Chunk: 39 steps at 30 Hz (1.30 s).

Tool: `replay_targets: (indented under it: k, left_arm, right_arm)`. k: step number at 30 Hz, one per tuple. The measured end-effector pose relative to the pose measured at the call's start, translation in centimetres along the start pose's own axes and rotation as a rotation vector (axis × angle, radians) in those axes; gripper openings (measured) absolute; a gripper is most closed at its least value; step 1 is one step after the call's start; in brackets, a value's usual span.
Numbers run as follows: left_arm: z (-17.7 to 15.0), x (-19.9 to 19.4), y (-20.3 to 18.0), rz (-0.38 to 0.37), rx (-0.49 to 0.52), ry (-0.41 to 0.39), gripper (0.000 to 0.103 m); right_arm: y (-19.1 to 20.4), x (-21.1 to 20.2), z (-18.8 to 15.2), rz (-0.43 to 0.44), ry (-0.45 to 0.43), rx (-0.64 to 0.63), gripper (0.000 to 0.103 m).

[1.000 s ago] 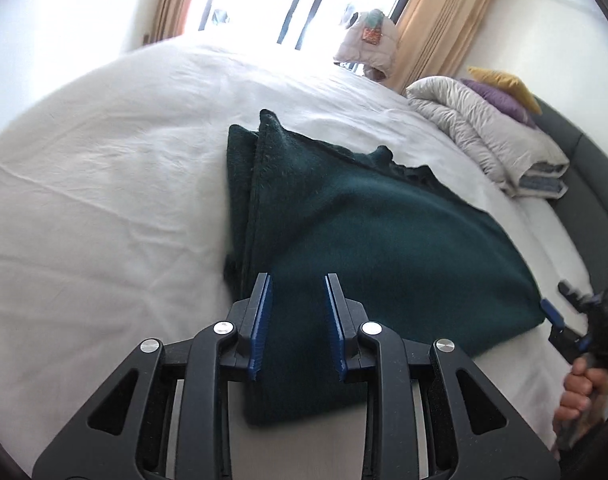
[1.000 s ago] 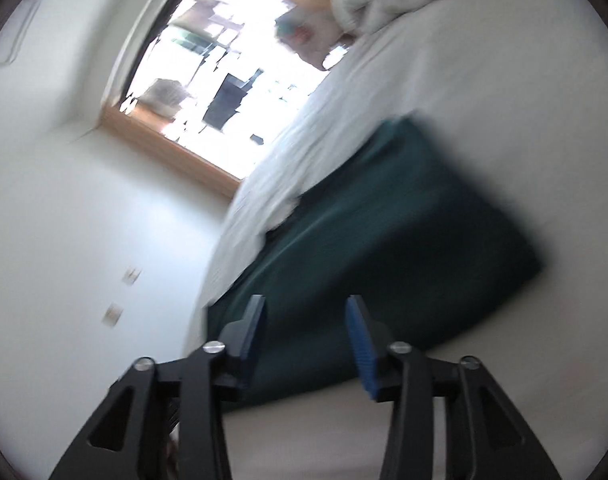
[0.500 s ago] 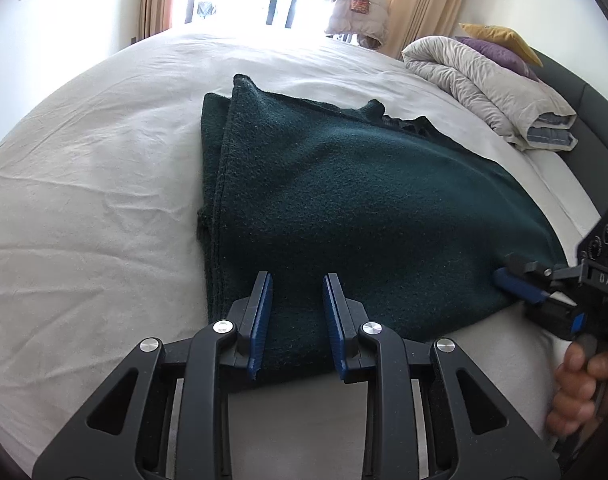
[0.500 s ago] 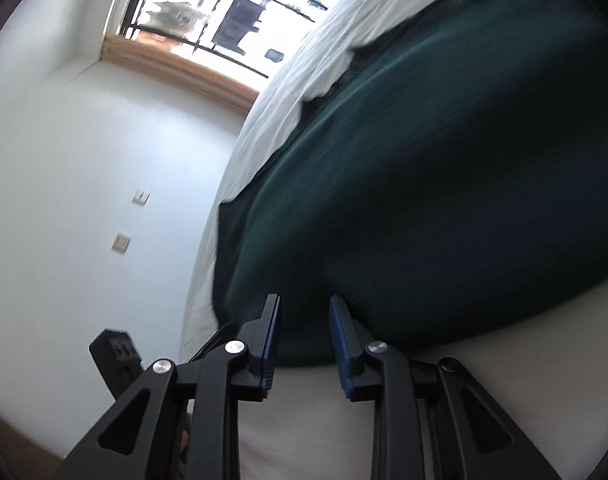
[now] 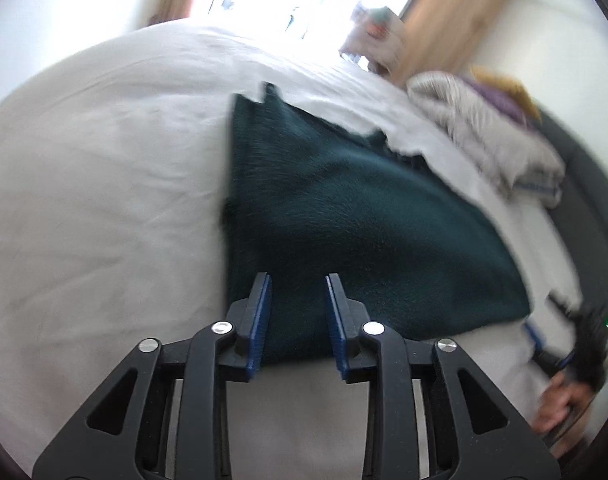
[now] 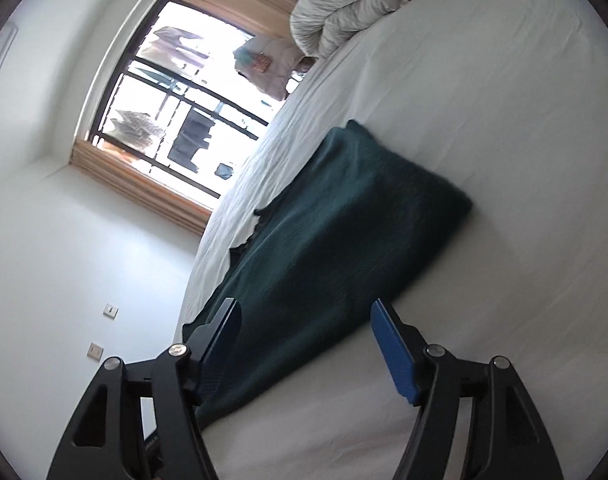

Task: Fold small clothes
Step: 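Open both grippers and withdraw from the folded sweater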

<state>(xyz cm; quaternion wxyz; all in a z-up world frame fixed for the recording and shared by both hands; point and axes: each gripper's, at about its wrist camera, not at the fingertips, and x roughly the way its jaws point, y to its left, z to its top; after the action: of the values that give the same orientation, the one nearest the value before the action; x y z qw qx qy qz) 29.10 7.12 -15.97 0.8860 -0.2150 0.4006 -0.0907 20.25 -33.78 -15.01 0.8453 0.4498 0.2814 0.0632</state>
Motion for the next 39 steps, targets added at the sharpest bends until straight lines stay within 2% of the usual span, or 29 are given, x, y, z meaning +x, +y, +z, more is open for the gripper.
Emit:
replay_targets:
  k: [1,2,4,5,6,8,11,14,16,18,20,25,28,30,31,32,33,35,38,39]
  left_arm:
    - [-0.2,-0.7,0.4,-0.024,-0.034,-0.009,0.037]
    - [-0.5,-1.6,1.1,-0.06,-0.084,-0.022,0.065]
    - [-1.0,-3.2,2.4,-0.024,-0.178,-0.056,0.098]
    - [-1.2,-4.1,3.3,-0.032,-0.236,-0.094,0.098]
    - [-1.2,-4.4,3.9,-0.053,-0.277,-0.095,0.098]
    - [-1.2,-3.9,5.0,-0.119,-0.383,-0.038,0.098]
    - [-1.6,-3.5,4.8,-0.187,-0.456,-0.013,0.098]
    - [-3.1,-2.9,3.7,-0.196,-0.525,-0.005,0.097]
    - [-3.9,-2.9,2.8,-0.187,-0.558,-0.048,0.097]
    - [-4.5,-2.6,2.8,-0.209,-0.622,-0.101,0.097]
    - [-4.6,-1.8,2.6,-0.214,-0.669,-0.124,0.097]
    - [-3.4,1.0,1.5,-0.261,-0.749,-0.123,0.096]
    - [-3.0,1.7,1.3,-0.254,-0.787,-0.153,0.096]
    - [-2.6,2.2,1.4,-0.276,-0.808,-0.169,0.09]
    - [-2.1,2.6,1.5,-0.309,-0.814,-0.167,0.071]
    - [-1.7,3.3,1.7,-0.34,-0.821,-0.147,0.056]
    - [-1.4,3.7,2.1,-0.345,-0.822,-0.137,0.051]
    - [-0.8,4.5,2.7,-0.322,-0.792,-0.13,0.032]
    - [-0.7,5.4,3.8,-0.31,-0.801,-0.121,0.019]
    - [-0.4,5.6,4.0,-0.309,-0.788,-0.123,0.018]
  right_arm:
    - [0.1,-0.7,0.2,0.02,0.01,-0.019,0.071]
    - [1.0,-0.6,0.1,0.038,0.022,-0.04,0.071]
    - [2.2,-1.3,0.0,0.067,0.037,-0.083,0.071]
    - [3.1,-1.3,-0.1,0.084,0.044,-0.104,0.071]
    - [3.9,-1.0,-0.2,0.101,0.05,-0.122,0.071]
    - [5.0,-0.4,-0.6,0.126,0.07,-0.145,0.071]
    - [6.6,0.2,-0.9,0.137,0.092,-0.174,0.071]
    - [7.3,0.6,-0.9,0.152,0.097,-0.164,0.07]
    - [7.7,1.2,-0.9,0.155,0.097,-0.161,0.069]
    - [8.0,1.9,-1.1,0.157,0.107,-0.153,0.067]
    - [7.9,2.2,-1.4,0.157,0.117,-0.148,0.066]
    - [8.3,3.2,-1.5,0.159,0.132,-0.152,0.064]
    - [9.1,4.0,-1.5,0.163,0.147,-0.17,0.064]
    - [9.9,5.0,-1.4,0.161,0.166,-0.195,0.064]
    - [10.4,5.6,-1.3,0.162,0.176,-0.21,0.064]
    - [11.0,6.2,-1.2,0.162,0.188,-0.229,0.064]
    - [11.6,7.0,-1.1,0.158,0.204,-0.244,0.063]
    - [12.5,9.2,-0.8,0.144,0.249,-0.262,0.062]
    - [13.4,13.1,-0.5,0.107,0.324,-0.286,0.054]
    - [13.4,14.3,-0.5,0.094,0.347,-0.28,0.048]
